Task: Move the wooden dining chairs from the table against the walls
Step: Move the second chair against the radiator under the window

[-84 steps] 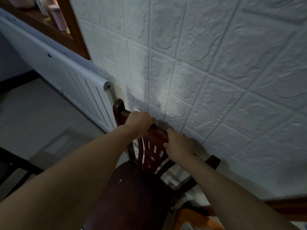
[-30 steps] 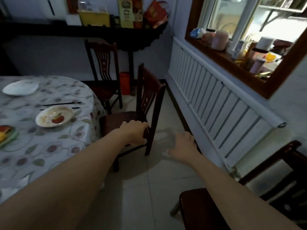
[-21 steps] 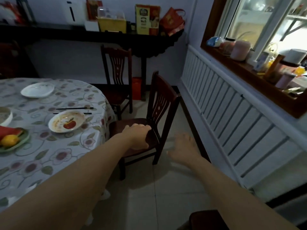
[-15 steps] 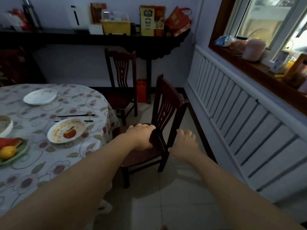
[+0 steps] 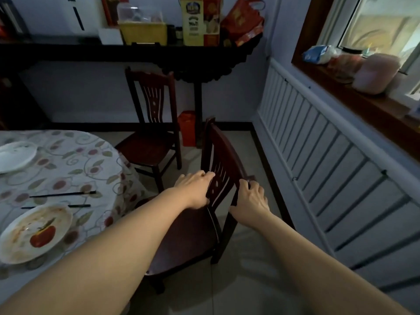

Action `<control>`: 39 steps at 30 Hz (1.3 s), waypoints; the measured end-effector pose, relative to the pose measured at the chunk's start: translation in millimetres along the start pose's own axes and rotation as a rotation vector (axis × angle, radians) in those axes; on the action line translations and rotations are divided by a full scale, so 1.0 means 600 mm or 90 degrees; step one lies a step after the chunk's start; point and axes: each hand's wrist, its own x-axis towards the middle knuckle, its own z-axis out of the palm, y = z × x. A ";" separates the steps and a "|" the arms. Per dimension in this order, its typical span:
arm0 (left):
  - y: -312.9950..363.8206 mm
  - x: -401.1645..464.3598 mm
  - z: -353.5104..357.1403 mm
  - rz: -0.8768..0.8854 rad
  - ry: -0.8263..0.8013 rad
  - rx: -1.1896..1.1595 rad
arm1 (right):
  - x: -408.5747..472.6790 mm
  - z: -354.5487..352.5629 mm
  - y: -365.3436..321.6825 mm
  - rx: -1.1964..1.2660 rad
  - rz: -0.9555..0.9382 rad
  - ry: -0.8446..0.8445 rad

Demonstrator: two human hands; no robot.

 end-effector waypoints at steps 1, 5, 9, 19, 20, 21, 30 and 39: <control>-0.003 0.023 -0.004 0.001 0.002 0.003 | 0.018 -0.002 -0.002 -0.004 -0.001 0.004; -0.011 0.112 -0.019 0.027 0.022 0.017 | 0.089 -0.010 -0.008 0.002 0.011 0.015; -0.016 0.208 -0.032 0.042 0.041 0.067 | 0.162 -0.017 -0.014 0.014 0.050 0.030; -0.067 0.418 -0.015 0.200 0.065 0.233 | 0.327 0.017 -0.035 0.055 0.176 -0.026; -0.070 0.433 -0.011 0.215 0.077 0.231 | 0.337 0.022 -0.035 0.057 0.187 -0.020; -0.071 0.448 -0.009 0.234 0.091 0.225 | 0.346 0.025 -0.037 0.048 0.195 -0.008; -0.082 0.496 -0.029 0.460 0.150 0.230 | 0.367 0.033 -0.043 -0.030 0.204 0.096; -0.056 0.467 -0.073 0.621 0.069 0.380 | 0.325 0.018 -0.048 0.001 0.216 0.064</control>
